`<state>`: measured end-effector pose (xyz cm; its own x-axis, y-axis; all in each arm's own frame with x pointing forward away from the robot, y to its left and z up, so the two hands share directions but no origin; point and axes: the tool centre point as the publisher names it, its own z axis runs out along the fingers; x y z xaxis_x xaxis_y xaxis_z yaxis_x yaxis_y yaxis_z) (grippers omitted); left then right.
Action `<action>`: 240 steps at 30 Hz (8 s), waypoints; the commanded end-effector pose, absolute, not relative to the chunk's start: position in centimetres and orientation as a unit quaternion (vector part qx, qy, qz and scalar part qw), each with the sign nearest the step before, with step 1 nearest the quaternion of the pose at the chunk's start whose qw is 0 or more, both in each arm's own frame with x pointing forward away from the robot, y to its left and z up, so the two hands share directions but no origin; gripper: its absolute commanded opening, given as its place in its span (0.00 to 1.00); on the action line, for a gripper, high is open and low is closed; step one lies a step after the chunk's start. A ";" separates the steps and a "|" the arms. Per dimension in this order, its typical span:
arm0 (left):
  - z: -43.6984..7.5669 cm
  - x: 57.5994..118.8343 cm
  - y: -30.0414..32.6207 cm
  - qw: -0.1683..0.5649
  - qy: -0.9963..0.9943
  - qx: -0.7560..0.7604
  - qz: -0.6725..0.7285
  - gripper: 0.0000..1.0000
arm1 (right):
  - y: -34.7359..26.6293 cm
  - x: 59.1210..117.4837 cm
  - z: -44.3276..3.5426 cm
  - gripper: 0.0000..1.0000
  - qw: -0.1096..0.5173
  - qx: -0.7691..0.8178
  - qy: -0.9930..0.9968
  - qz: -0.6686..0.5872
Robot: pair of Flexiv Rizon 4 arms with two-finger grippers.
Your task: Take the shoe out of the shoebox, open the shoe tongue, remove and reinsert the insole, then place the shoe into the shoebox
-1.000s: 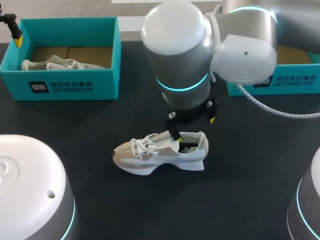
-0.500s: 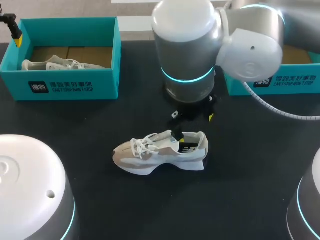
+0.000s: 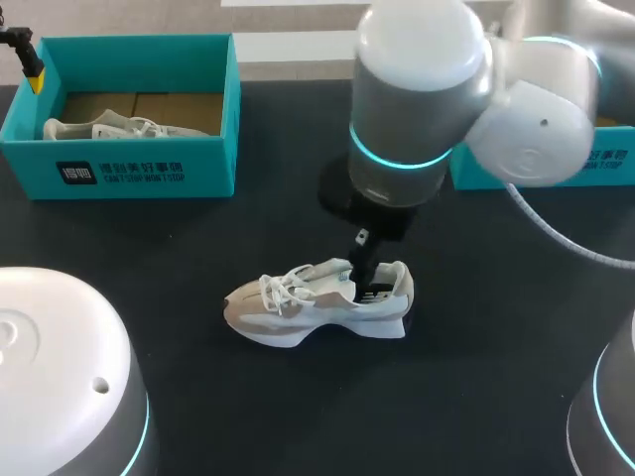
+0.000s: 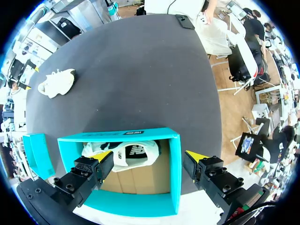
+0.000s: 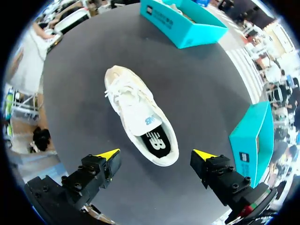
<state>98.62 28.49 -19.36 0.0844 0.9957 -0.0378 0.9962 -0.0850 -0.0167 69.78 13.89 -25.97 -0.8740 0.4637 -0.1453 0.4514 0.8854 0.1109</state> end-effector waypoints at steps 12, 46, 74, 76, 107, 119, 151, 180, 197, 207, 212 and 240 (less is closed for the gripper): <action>-19.3 98.6 28.5 0.007 0.676 0.737 -0.019 1.00 | 11.1 70.5 -26.7 1.00 0.055 0.021 0.989 0.136; -19.3 98.6 28.5 0.007 0.676 0.737 -0.019 1.00 | 6.0 71.3 -32.0 1.00 0.052 0.001 0.928 0.370; -19.3 98.6 28.5 0.007 0.676 0.737 -0.019 1.00 | 4.7 73.0 -37.2 1.00 0.042 -0.004 0.915 0.402; -19.3 98.6 28.5 0.007 0.676 0.737 -0.019 1.00 | 4.7 73.0 -37.2 1.00 0.042 -0.004 0.915 0.402; -19.3 98.6 28.5 0.007 0.676 0.737 -0.019 1.00 | 6.7 73.5 -40.3 1.00 0.053 -0.002 0.901 0.430; -19.3 98.6 28.5 0.007 0.676 0.737 -0.019 1.00 | 8.9 73.1 -40.4 1.00 0.029 0.015 0.898 0.438; -19.3 98.6 28.5 0.007 0.676 0.737 -0.019 1.00 | 13.7 72.4 -41.7 1.00 0.022 0.013 0.884 0.466; -19.3 98.6 28.5 0.007 0.676 0.737 -0.019 1.00 | 12.9 72.2 -41.7 0.00 0.026 0.011 0.890 0.455; -19.3 98.6 28.5 0.007 0.676 0.737 -0.019 1.00 | 12.9 72.5 -42.0 0.00 0.019 0.012 0.893 0.450; -19.3 98.6 28.5 0.007 0.676 0.737 -0.019 1.00 | 12.9 72.5 -42.0 0.00 0.019 0.012 0.893 0.450; -19.3 98.6 28.5 0.007 0.676 0.737 -0.019 1.00 | 12.9 72.5 -42.0 0.00 0.019 0.012 0.893 0.450; -17.1 97.2 26.2 -0.024 0.996 0.074 0.030 1.00 | 12.9 72.5 -42.0 0.00 0.019 0.012 0.893 0.450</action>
<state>97.73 26.68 -17.04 -0.6056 0.7957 -0.0053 0.7931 0.6030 -0.0858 72.36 12.83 -41.95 -0.9990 0.0373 -0.0237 0.0030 0.5909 0.8067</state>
